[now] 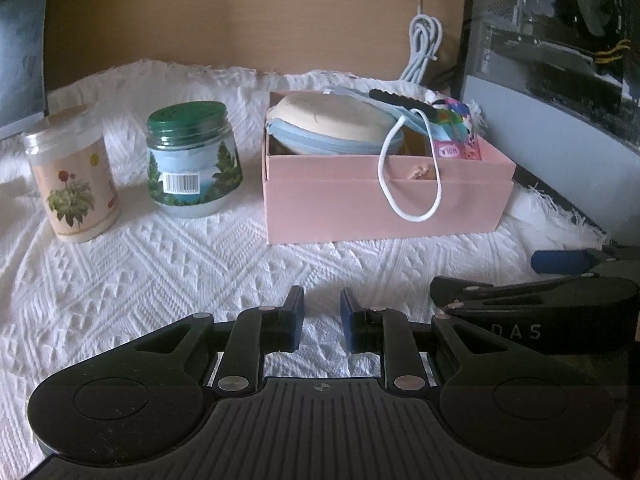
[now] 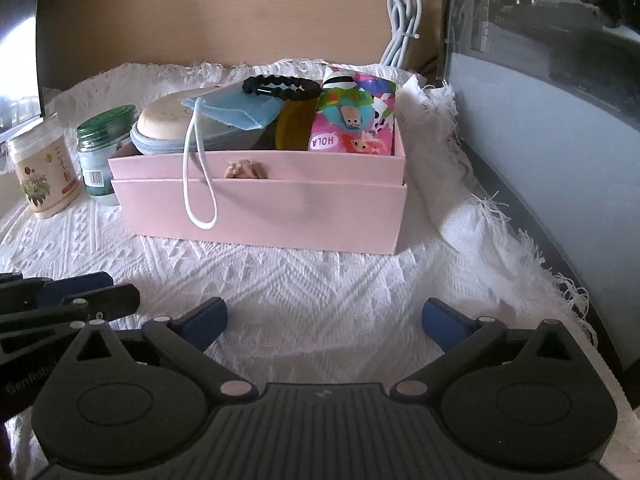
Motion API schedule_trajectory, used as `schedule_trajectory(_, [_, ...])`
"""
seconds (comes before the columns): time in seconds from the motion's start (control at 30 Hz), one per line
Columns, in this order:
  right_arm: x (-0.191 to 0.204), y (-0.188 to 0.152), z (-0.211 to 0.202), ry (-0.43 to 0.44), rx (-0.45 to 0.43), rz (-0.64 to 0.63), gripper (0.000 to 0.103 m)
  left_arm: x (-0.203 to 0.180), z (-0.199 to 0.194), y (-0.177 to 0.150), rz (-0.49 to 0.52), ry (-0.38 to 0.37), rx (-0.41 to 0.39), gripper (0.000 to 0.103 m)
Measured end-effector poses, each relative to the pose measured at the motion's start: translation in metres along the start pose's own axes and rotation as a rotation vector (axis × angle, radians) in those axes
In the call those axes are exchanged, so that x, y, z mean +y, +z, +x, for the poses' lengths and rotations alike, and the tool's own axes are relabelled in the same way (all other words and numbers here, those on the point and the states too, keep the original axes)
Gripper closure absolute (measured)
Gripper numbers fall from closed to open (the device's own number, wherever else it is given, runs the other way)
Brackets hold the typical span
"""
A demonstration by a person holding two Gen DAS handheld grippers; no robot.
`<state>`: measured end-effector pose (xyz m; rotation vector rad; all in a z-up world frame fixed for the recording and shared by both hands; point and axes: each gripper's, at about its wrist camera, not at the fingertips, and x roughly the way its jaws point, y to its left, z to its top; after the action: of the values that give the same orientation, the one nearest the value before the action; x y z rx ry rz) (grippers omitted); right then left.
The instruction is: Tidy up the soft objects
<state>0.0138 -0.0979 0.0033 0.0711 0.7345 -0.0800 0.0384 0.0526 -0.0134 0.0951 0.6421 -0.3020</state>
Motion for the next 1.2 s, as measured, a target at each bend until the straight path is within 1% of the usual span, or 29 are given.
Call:
schedule_trajectory(0.17, [0.0005, 0.0005, 0.0002, 0.000, 0.000, 0.001, 0.000, 0.0043, -0.0002, 0.0005, -0.024, -0.012, 0.002, 0.081])
schedule_trajectory(1.2, [0.0007, 0.0003, -0.0004, -0.001, 0.000, 0.002, 0.000, 0.0063, -0.0002, 0.0000, -0.043, -0.018, -0.001, 0.082])
